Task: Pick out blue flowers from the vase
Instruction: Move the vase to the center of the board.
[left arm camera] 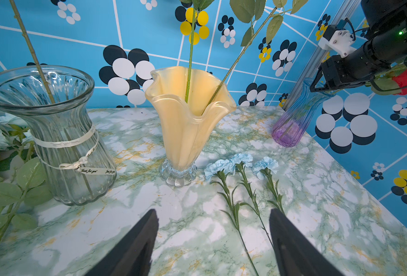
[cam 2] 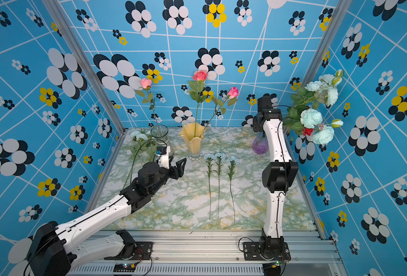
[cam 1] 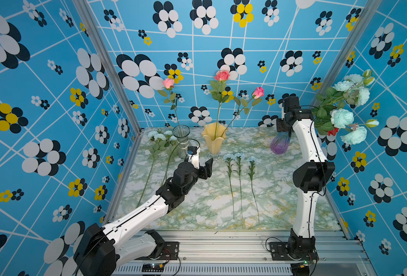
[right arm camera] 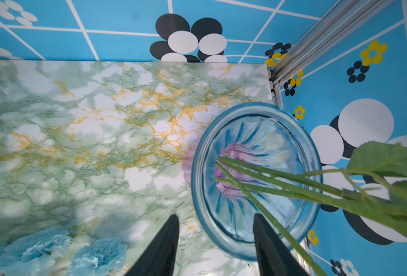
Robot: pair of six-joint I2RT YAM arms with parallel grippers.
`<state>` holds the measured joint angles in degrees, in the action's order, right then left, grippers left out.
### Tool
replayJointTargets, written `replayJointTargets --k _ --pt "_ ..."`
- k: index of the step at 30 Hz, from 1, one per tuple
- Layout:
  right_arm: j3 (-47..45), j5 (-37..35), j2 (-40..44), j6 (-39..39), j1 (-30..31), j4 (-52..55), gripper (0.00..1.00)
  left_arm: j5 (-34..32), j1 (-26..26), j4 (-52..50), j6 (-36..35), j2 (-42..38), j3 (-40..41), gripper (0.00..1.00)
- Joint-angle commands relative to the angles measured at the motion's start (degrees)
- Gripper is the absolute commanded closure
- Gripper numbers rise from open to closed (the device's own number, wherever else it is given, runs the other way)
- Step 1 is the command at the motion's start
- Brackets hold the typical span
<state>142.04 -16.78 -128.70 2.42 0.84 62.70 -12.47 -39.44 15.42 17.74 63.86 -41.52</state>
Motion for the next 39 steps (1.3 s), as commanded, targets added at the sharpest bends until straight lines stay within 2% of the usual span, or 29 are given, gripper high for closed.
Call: replayJointTargets --k 1,4,17,20,28,39 --pt "0.8 -2.4 -1.9 1.2 0.5 2.5 0.47 -0.7 -0.2 0.7 -1.0 -0.2 0.1 0.24" --pt "1.1 -2.5 -2.9 1.5 0.7 3.4 0.47 -0.7 -0.4 0.6 -1.0 -0.1 0.0 0.24" --pt "0.9 -3.5 -4.3 1.2 2.1 5.9 0.61 -0.8 -0.4 0.8 -1.0 -0.2 0.2 0.24" --pt "1.0 -4.1 -4.1 1.6 2.3 5.7 0.69 -0.8 -0.4 0.9 -1.0 -0.2 0.2 0.24" --pt "3.1 -6.3 -5.5 2.4 2.9 7.0 1.0 -0.9 -0.4 0.8 -1.0 -0.4 0.3 0.24" --pt "3.8 -14.7 -1.2 2.4 5.3 11.1 1.0 -0.5 -0.2 1.3 -0.7 -0.5 0.4 0.24"
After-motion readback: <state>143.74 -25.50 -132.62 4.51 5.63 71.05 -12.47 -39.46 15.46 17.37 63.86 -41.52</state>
